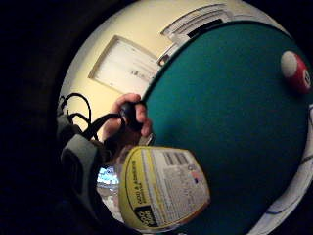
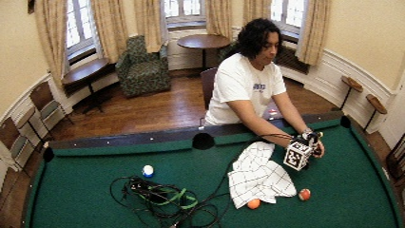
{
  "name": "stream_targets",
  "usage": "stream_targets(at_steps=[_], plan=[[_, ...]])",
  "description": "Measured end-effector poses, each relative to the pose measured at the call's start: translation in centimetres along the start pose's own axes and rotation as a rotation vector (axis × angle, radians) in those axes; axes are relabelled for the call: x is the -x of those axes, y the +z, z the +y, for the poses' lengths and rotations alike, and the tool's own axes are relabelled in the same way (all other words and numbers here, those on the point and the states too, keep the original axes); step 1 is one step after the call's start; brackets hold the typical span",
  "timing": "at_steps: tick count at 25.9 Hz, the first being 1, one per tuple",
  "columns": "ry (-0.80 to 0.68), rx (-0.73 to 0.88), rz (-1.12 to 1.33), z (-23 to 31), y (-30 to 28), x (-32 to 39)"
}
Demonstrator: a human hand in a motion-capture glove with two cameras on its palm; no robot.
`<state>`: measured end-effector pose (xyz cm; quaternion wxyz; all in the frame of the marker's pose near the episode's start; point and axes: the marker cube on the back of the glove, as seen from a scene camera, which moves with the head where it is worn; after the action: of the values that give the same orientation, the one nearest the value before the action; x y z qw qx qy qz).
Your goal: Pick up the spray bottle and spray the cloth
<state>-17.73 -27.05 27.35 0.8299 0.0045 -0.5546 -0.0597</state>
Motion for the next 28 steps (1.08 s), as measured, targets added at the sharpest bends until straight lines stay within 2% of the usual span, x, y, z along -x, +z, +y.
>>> stream_targets(at_steps=[8,16,28], plan=[[0.021,0.117,-0.062,0.9,0.4,-0.8],[0.055,0.187,0.024,2.4,-0.4,-2.3],[-0.034,0.297,0.469,8.0,-7.7,-2.8]])
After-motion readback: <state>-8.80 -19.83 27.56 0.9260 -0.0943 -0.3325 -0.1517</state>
